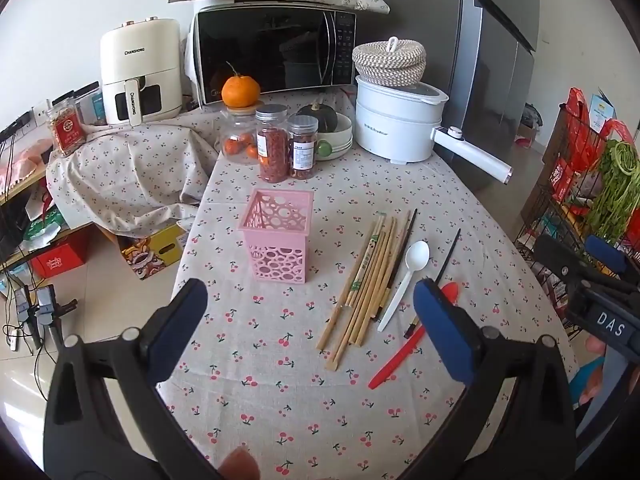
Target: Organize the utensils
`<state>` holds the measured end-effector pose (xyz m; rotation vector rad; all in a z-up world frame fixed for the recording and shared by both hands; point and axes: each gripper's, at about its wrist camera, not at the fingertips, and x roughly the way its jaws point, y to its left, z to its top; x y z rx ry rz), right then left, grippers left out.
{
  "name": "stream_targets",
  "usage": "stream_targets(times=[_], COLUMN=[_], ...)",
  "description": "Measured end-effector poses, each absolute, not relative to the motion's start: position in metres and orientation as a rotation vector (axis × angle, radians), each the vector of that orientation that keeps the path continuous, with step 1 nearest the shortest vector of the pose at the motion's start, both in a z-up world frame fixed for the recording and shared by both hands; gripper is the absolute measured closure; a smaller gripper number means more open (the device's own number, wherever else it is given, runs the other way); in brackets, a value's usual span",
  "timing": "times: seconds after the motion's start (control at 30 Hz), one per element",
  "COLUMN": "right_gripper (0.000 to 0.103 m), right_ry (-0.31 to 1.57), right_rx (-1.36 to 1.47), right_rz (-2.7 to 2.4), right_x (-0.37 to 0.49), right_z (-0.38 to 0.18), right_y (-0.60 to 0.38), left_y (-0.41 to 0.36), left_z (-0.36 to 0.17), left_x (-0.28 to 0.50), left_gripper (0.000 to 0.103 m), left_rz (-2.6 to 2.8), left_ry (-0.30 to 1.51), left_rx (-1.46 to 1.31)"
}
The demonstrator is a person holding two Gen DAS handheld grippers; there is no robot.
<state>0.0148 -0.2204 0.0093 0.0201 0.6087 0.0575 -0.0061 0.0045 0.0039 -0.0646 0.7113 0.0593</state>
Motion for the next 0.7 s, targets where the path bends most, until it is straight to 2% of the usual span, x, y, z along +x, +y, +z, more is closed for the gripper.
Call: stream_targets(times=[0.7], right_gripper=[0.000], right_ry=[0.619], right_rx=[0.029], right_rz=[0.066], right_x=[0.0154], right_z=[0.0071], right_y=[-0.2188], left_y=[0.0046], left_z=[-0.0014], left_x=[-0.0076], left_gripper=[0.001], left_rz=[0.037], left_ry=[0.720], left_rx=[-0.069])
